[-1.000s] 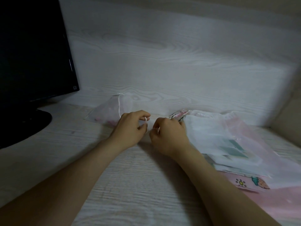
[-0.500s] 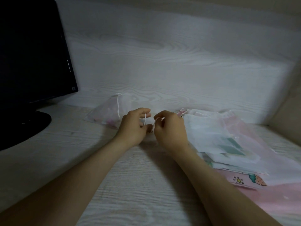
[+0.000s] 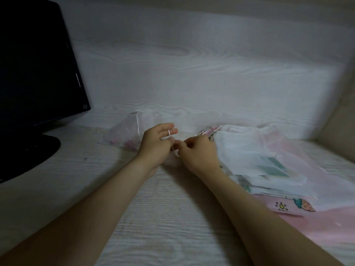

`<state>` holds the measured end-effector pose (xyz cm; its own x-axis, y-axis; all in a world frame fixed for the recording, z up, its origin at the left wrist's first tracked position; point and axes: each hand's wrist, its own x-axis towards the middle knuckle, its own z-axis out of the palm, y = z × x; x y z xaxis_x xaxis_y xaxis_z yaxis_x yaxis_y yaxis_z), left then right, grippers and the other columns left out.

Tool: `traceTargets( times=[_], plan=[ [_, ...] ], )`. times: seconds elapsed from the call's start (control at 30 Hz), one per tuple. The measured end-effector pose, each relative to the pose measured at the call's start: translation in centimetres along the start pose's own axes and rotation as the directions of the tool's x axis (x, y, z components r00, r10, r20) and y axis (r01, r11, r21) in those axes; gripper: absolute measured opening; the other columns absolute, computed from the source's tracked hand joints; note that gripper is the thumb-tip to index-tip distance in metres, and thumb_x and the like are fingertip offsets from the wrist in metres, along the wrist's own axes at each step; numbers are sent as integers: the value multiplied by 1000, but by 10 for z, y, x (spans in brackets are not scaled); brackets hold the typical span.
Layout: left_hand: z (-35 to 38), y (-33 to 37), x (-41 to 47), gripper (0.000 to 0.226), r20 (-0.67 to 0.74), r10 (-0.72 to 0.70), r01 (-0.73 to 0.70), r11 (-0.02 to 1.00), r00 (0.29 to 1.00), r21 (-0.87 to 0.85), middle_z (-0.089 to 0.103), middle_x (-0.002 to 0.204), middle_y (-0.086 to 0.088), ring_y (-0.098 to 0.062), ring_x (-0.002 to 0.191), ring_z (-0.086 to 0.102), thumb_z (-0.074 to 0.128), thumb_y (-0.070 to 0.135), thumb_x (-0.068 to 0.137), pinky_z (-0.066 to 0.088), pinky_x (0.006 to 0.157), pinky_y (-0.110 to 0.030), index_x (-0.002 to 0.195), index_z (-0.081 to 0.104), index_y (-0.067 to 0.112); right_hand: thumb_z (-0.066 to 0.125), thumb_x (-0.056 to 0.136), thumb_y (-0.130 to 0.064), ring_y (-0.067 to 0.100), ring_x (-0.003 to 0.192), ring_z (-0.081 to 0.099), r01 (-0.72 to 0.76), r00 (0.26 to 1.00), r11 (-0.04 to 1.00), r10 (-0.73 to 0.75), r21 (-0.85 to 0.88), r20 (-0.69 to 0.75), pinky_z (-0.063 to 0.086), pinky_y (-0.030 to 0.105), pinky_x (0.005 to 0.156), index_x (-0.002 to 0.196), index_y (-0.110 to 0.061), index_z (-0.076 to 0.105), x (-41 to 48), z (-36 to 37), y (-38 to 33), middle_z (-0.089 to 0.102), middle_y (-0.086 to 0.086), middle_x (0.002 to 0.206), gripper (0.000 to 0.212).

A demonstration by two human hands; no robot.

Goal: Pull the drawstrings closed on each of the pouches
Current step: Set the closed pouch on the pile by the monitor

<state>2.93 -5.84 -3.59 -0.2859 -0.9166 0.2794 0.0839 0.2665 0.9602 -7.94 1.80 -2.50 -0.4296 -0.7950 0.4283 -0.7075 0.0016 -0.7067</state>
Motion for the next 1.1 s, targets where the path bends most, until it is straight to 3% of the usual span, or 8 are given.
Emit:
traceTargets(
  times=[0.2,0.3,0.4,0.5,0.6,0.7,0.87,1.1],
  plan=[
    [-1,-1,0,34,57,11,-13,999,998,35,77,119,6,-9,66,62,44,4,111,51,60,-22,135,65,15,52,75,-40,41,72,71,-190,982,947,189,258,32,61,55,69,73,4,71,8,3,0,73,19,70,48],
    [1,-2,-3,31,71,-8,3,997,997,74,80,112,6,-8,60,58,46,8,111,47,57,-21,137,61,16,59,86,-18,20,74,74,-125,987,970,144,209,-77,62,38,76,84,-13,79,8,2,3,77,3,74,21],
    [0,-2,-5,32,81,-13,5,995,997,102,80,110,5,-9,58,58,49,10,111,48,59,-22,140,56,20,55,90,-9,12,73,73,-115,979,939,162,324,-122,60,32,75,99,-20,77,6,-3,2,77,0,79,26],
    [0,1,-6,37,108,25,-44,984,994,174,78,113,4,-10,63,62,46,11,111,48,64,-24,144,55,25,56,92,-13,12,65,70,-203,971,861,237,467,-15,58,30,66,94,-11,80,6,-3,0,75,0,74,25],
    [1,3,-9,57,186,51,-87,977,981,196,75,113,-3,-14,62,62,39,-7,101,48,61,-24,148,50,24,68,91,-29,13,57,59,-222,975,892,207,395,80,49,28,59,82,-1,78,2,-5,-7,70,11,64,31],
    [1,5,-12,74,257,43,-88,982,965,168,74,107,-4,-17,59,60,35,-18,90,48,57,-24,152,46,21,69,94,-20,4,41,51,-220,974,907,186,358,128,41,14,48,57,-8,69,-1,-6,-6,57,-5,43,39],
    [0,7,-11,53,269,9,-48,989,963,140,72,121,-6,-16,64,64,52,2,104,51,65,-26,150,40,26,62,94,-17,19,59,53,-334,942,812,309,478,133,44,29,53,94,12,70,4,-6,-7,56,10,66,30],
    [-2,4,-9,16,197,13,-58,973,980,224,73,96,-6,-10,61,64,72,20,100,52,66,-29,114,68,16,64,86,-20,23,63,48,-361,912,706,403,609,73,41,37,62,82,-8,64,8,-10,-10,48,12,69,13]
  ],
)
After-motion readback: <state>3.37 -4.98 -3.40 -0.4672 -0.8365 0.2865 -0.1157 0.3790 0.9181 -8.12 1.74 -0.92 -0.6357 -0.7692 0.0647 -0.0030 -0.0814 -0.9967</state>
